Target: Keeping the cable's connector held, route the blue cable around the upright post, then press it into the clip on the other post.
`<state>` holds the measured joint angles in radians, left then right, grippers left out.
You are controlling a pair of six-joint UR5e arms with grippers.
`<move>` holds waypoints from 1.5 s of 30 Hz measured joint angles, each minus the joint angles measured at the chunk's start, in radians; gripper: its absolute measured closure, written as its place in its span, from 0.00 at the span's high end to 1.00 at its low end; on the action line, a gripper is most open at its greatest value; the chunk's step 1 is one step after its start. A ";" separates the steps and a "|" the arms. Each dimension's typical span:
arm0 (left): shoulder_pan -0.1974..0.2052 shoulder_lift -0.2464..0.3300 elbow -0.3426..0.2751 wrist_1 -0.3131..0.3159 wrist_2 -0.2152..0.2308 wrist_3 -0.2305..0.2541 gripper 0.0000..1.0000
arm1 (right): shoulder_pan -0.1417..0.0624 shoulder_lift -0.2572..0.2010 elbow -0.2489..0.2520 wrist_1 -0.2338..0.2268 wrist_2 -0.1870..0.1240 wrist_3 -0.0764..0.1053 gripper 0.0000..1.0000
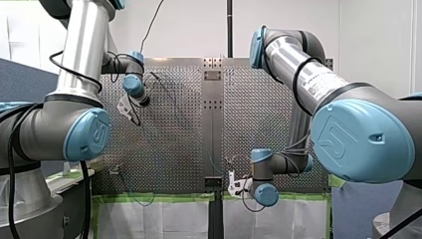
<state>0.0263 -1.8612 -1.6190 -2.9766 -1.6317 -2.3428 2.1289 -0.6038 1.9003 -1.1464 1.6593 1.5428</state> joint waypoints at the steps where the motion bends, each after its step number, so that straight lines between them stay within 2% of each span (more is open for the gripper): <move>1: 0.001 0.003 -0.001 0.001 -0.001 -0.006 0.98 | 0.000 0.000 0.000 0.001 -0.001 -0.001 0.00; 10: 0.011 0.066 -0.040 0.054 0.000 -0.080 0.98 | -0.001 0.000 0.000 0.004 -0.005 -0.005 0.00; 22: 0.018 0.122 -0.064 0.041 -0.021 -0.191 0.98 | -0.001 0.000 0.000 0.005 -0.007 -0.006 0.00; 31: 0.021 0.157 -0.118 0.044 0.003 -0.262 0.98 | 0.000 0.000 0.000 0.002 -0.010 -0.005 0.00; 36: 0.016 0.177 -0.141 0.045 0.031 -0.280 0.98 | 0.000 0.000 0.000 0.002 -0.011 -0.005 0.00; 45: 0.024 0.199 -0.171 0.045 0.031 -0.270 0.98 | 0.000 0.000 0.000 0.003 -0.012 -0.005 0.00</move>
<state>0.0505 -1.6619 -1.7900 -2.9312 -1.6008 -2.6129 2.1284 -0.6039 1.9001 -1.1429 1.6477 1.5373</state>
